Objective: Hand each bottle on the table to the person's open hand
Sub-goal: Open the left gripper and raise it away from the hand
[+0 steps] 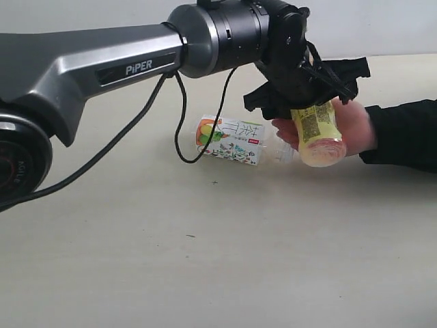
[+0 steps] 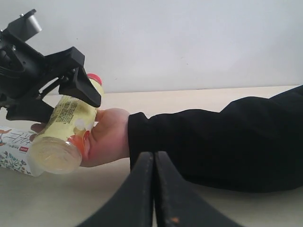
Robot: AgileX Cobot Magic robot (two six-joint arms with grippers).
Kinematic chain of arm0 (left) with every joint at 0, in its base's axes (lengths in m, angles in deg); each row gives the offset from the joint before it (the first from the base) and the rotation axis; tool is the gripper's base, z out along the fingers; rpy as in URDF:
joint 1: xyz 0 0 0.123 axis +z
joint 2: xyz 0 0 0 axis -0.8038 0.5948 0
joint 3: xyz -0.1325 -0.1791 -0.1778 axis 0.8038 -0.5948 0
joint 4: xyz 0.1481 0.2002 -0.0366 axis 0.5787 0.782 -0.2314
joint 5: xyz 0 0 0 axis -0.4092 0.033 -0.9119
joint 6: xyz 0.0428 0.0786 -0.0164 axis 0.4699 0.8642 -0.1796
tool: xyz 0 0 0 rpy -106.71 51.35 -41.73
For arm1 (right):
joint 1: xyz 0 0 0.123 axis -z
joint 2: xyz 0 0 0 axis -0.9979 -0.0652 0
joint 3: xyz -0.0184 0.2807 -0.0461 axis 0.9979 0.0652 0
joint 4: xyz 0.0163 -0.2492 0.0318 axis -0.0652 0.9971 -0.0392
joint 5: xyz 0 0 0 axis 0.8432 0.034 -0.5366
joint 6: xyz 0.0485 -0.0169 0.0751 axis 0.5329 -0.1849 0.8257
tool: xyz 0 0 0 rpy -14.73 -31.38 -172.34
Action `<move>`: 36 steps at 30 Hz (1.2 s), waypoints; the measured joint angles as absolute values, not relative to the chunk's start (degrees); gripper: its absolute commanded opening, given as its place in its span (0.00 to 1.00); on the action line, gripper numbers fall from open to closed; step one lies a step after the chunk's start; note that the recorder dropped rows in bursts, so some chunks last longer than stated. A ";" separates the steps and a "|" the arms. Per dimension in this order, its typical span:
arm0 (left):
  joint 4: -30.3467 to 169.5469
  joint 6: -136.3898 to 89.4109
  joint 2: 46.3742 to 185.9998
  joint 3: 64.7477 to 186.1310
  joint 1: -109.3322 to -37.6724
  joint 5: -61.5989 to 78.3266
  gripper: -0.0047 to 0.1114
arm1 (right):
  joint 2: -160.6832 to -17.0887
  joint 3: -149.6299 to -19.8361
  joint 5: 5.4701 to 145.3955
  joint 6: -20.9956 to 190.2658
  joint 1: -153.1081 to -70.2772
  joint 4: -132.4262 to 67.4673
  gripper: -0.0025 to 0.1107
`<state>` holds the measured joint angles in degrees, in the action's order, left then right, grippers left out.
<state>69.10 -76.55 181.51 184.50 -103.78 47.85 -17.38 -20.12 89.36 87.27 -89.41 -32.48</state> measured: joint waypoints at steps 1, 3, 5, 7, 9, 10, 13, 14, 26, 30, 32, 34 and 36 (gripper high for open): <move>69.10 -76.12 181.01 184.50 -103.78 48.07 0.73 | -17.38 -20.12 89.36 87.27 -89.41 -32.48 0.02; 69.06 -74.76 179.72 184.50 -103.78 48.86 0.73 | -17.38 -20.12 89.36 87.27 -89.41 -32.48 0.02; 69.06 -72.60 178.45 184.50 -103.78 49.50 0.73 | -17.38 -20.12 89.36 87.27 -89.41 -32.48 0.02; 68.97 -70.33 177.17 184.50 -103.78 50.35 0.73 | -17.38 -20.12 89.36 87.27 -89.41 -32.48 0.02; 68.97 -67.48 175.44 184.50 -103.78 51.57 0.73 | -17.38 -20.12 89.36 87.27 -89.41 -32.48 0.02; 68.97 -66.17 174.72 184.50 -103.78 52.18 0.73 | -17.38 -20.12 89.36 87.27 -89.41 -32.48 0.02; 68.97 -57.58 171.15 184.50 -103.78 56.03 0.70 | -17.38 -20.12 89.36 87.27 -89.41 -32.48 0.02; 68.97 -53.27 169.66 184.50 -103.78 58.54 0.69 | -17.38 -20.12 89.36 87.27 -89.41 -32.48 0.02; 69.60 -21.23 163.46 184.50 -103.78 77.89 0.04 | -17.38 -20.12 89.36 87.27 -89.41 -32.48 0.02; 69.60 -17.93 162.02 184.50 -103.78 78.23 0.04 | -17.38 -20.12 89.36 87.27 -89.41 -32.48 0.02; 69.18 -16.59 161.38 184.50 -103.78 78.37 0.04 | -17.38 -20.12 89.36 87.27 -89.41 -32.48 0.02; 68.87 -15.24 160.36 184.50 -103.78 78.37 0.04 | -17.38 -20.12 89.36 87.27 -89.41 -32.48 0.02; 68.00 -14.37 159.28 184.23 -103.44 78.37 0.04 | -17.38 -20.12 89.36 87.27 -89.41 -32.48 0.02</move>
